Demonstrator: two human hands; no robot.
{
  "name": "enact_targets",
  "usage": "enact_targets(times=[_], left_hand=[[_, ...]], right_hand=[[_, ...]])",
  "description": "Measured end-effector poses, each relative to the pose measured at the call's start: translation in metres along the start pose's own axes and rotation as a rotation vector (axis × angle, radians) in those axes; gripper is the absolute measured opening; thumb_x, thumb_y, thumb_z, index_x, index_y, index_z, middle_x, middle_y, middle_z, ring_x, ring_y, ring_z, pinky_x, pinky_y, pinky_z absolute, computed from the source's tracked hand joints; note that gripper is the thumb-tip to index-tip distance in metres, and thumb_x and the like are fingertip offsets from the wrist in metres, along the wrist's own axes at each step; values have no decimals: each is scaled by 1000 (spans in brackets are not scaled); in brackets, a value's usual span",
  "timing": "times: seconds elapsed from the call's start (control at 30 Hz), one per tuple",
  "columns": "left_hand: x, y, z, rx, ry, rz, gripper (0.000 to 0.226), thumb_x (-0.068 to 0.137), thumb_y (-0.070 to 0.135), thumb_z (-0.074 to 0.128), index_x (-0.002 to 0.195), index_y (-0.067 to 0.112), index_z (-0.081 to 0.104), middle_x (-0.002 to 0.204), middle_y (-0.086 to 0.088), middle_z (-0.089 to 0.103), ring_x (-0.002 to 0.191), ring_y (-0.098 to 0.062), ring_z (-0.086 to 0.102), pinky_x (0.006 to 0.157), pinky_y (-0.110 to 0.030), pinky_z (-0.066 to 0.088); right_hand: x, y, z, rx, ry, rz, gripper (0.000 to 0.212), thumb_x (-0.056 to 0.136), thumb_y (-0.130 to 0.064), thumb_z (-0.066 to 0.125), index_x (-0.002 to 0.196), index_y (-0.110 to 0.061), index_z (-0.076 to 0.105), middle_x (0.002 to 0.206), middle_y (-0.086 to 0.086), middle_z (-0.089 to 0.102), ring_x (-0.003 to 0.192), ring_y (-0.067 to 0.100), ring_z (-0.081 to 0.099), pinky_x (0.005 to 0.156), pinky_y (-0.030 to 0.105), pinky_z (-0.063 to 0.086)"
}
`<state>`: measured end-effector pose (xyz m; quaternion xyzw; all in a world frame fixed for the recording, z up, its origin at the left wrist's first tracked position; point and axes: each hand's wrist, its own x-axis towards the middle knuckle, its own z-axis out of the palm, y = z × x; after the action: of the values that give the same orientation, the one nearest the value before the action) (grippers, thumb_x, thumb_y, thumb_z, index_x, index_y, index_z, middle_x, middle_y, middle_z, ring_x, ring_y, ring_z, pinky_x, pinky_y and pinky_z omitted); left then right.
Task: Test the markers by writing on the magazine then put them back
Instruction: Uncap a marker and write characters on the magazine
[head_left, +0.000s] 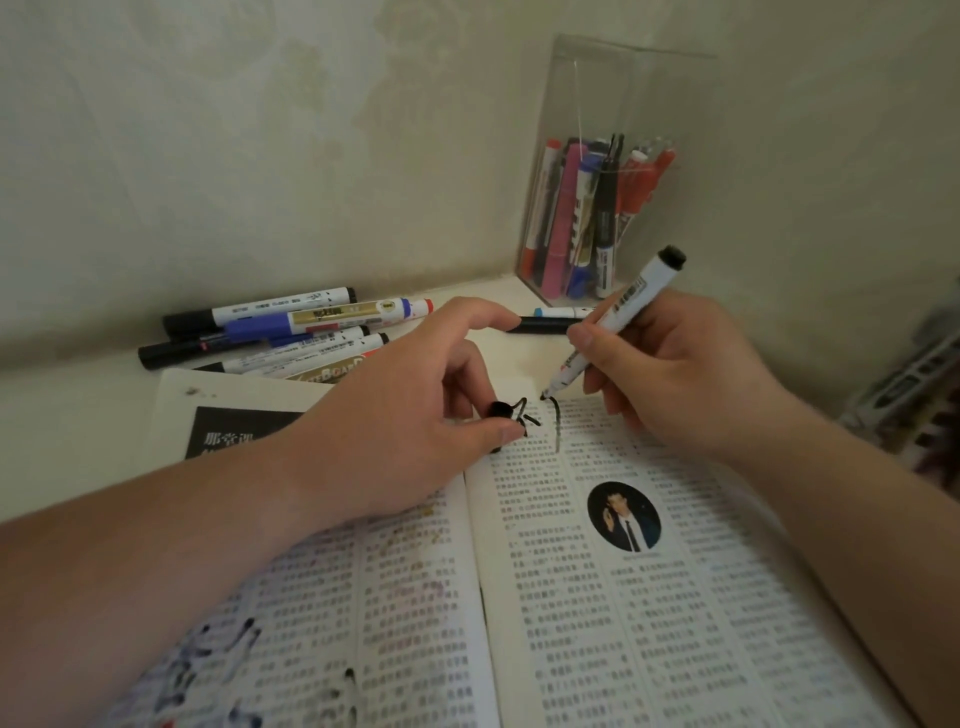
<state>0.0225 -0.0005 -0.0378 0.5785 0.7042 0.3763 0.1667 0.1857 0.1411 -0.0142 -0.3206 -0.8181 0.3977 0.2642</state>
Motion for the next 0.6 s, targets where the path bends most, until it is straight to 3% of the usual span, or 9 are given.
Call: enact_targets(times=[0.2, 0.33, 0.6], left_hand=[[0, 0, -1, -4, -4, 4, 66, 81, 34, 81, 130, 52, 41, 93, 26, 66, 90, 3, 62, 75, -8, 43], [-1, 1, -1, -8, -5, 8, 66, 81, 34, 81, 130, 52, 41, 94, 26, 66, 91, 3, 61, 74, -6, 42], [-2, 4, -1, -83, -22, 1, 68, 80, 29, 84, 129, 52, 43, 92, 21, 72, 88, -4, 68, 74, -18, 47]], right_hand=[[0, 0, -3, -53, -64, -40, 21, 97, -31, 64, 81, -19, 69, 62, -2, 68, 49, 5, 57, 50, 23, 44], [-3, 1, -3, 39, -46, -52, 20, 96, -27, 65, 80, -15, 69, 59, -1, 66, 46, 7, 55, 45, 18, 43], [-3, 1, -2, 57, -22, -90, 21, 96, -28, 65, 79, -15, 68, 56, -1, 64, 45, 9, 53, 45, 22, 42]])
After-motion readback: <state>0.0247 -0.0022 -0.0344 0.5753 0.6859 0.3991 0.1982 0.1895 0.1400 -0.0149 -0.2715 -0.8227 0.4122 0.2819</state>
